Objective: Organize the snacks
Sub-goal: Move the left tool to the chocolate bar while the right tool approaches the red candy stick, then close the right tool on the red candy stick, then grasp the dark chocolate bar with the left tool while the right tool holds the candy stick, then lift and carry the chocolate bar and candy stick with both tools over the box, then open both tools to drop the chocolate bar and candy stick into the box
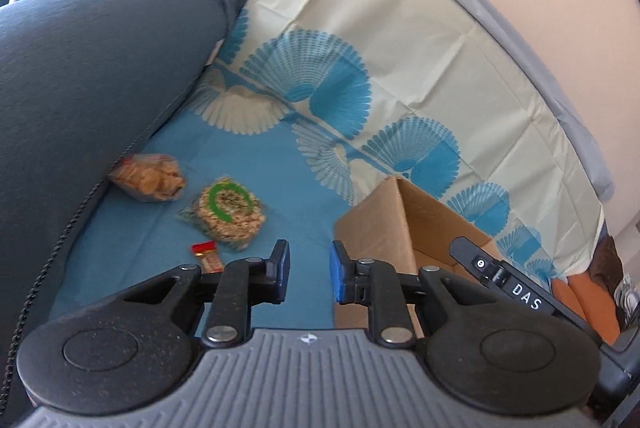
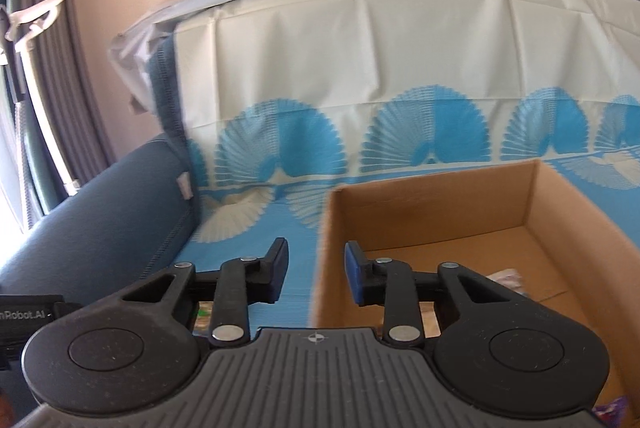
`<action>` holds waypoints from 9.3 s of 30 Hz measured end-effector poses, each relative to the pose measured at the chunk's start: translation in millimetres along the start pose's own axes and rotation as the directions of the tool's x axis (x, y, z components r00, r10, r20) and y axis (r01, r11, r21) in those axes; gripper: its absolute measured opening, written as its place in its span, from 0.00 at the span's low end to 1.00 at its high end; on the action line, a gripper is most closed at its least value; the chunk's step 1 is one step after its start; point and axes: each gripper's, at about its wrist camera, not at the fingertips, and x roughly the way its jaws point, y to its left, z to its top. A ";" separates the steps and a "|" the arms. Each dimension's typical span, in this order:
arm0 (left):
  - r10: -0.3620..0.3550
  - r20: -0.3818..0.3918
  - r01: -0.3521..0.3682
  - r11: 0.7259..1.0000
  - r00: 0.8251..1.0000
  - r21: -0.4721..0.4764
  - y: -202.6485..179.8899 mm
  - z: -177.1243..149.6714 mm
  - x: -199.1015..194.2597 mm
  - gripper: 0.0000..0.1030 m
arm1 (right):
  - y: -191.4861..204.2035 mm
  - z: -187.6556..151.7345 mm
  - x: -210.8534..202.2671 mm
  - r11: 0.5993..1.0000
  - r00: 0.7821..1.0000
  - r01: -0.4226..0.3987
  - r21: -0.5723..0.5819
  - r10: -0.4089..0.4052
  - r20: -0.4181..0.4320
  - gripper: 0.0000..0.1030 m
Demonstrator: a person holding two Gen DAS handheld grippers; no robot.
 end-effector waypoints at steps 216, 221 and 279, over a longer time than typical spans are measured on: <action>0.369 -0.137 -0.335 0.917 0.919 0.219 33.2 2.0 27.2 0.41 | 73.0 -56.9 7.6 0.944 0.947 -0.205 -0.259 0.124 -0.296 0.18; 0.355 -0.110 -0.325 0.919 0.929 0.222 16.9 5.4 26.3 0.41 | 62.5 -40.6 -10.2 0.941 0.974 -0.181 -0.287 0.132 -0.182 0.18; -0.141 0.011 0.108 0.799 0.990 0.592 -209.5 -90.2 80.9 0.58 | -155.1 7.8 -55.6 0.908 0.916 0.391 0.150 -0.400 0.033 0.66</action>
